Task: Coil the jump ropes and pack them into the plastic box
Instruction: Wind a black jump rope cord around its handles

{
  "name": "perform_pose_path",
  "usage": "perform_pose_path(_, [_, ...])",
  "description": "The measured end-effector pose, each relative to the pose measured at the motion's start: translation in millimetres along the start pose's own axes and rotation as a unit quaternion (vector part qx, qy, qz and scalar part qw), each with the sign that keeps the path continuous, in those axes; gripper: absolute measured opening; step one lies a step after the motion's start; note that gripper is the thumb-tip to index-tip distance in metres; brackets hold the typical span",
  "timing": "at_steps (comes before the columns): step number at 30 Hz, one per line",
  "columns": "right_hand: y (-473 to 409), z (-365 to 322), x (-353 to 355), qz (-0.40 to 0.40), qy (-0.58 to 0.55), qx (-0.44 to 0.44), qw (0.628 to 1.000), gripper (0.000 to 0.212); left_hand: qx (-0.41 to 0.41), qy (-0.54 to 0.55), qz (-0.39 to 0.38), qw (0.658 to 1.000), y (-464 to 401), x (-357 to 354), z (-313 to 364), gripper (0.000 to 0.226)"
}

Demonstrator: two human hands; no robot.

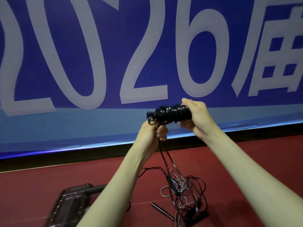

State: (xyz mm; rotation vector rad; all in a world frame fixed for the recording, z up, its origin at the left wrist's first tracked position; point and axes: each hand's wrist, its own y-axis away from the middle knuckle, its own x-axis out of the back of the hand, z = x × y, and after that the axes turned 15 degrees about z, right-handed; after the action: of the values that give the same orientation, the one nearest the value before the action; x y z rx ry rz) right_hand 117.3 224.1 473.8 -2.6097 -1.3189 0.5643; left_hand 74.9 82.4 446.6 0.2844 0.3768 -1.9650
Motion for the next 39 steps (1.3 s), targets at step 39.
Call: perform_pose_path(39, [-15, 13, 31, 0.242, 0.263, 0.228, 0.906, 0.05, -0.378, -0.578, -0.066, 0.72, 17, 0, 22, 0.019])
